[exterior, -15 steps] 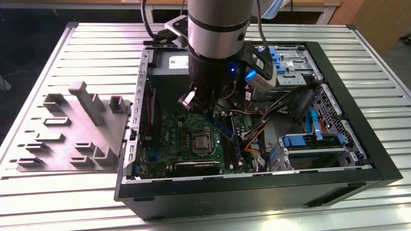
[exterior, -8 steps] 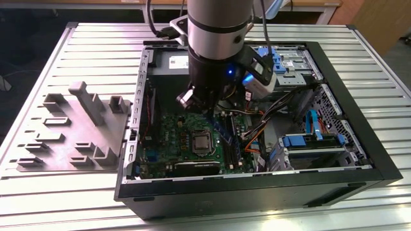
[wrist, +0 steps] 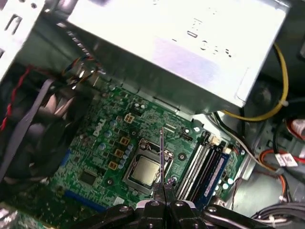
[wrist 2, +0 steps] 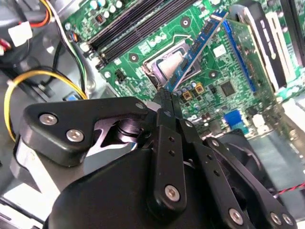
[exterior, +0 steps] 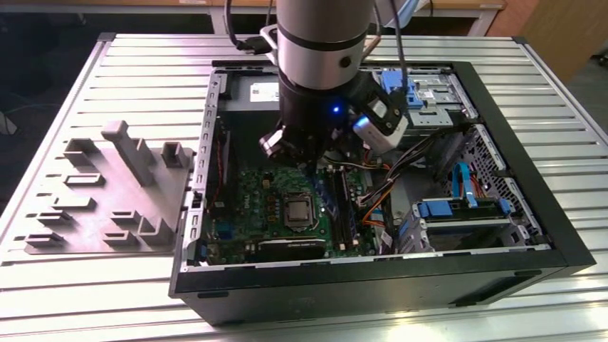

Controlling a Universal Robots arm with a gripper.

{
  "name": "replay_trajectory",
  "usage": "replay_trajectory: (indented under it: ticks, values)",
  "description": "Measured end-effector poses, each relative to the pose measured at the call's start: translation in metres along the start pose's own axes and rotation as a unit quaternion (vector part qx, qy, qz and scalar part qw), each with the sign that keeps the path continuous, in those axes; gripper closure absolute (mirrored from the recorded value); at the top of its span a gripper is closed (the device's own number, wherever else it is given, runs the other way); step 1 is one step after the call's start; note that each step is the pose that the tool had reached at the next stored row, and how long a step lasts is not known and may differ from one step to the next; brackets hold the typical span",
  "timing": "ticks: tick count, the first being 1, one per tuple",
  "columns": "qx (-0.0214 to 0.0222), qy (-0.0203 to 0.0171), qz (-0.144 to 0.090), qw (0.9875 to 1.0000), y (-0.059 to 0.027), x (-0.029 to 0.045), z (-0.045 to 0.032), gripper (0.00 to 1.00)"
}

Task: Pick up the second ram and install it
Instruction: 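Insert the second ram into the second slot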

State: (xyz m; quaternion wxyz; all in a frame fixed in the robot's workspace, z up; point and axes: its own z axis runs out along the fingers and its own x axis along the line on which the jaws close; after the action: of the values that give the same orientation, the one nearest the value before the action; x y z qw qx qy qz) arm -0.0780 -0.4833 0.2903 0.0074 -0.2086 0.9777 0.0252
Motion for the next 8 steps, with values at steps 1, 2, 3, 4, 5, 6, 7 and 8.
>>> replay_trajectory:
  ticks: [1,2,3,4,5,6,7,8]
  values:
    - [0.0002,-0.0004,0.009,1.0,0.0,0.0,0.0002,0.89]
    - [0.0005,-0.0008,0.018,0.9998,0.0,0.0,0.0004,0.89]
    - [0.0007,-0.0013,0.028,0.9996,0.0,0.0,0.0005,0.89]
    - [0.0009,-0.0017,0.037,0.9993,0.0,0.0,0.0007,0.89]
    - [0.0012,-0.0021,0.046,0.999,0.0,0.0,0.0009,0.89]
    - [0.0014,-0.0025,0.055,0.9985,0.0,0.0,0.001,0.89]
    - [0.0016,-0.0029,0.064,0.998,0.0,0.0,0.0012,0.89]
    - [0.0018,-0.0033,0.073,0.9973,-0.0001,0.0,0.0014,0.89]
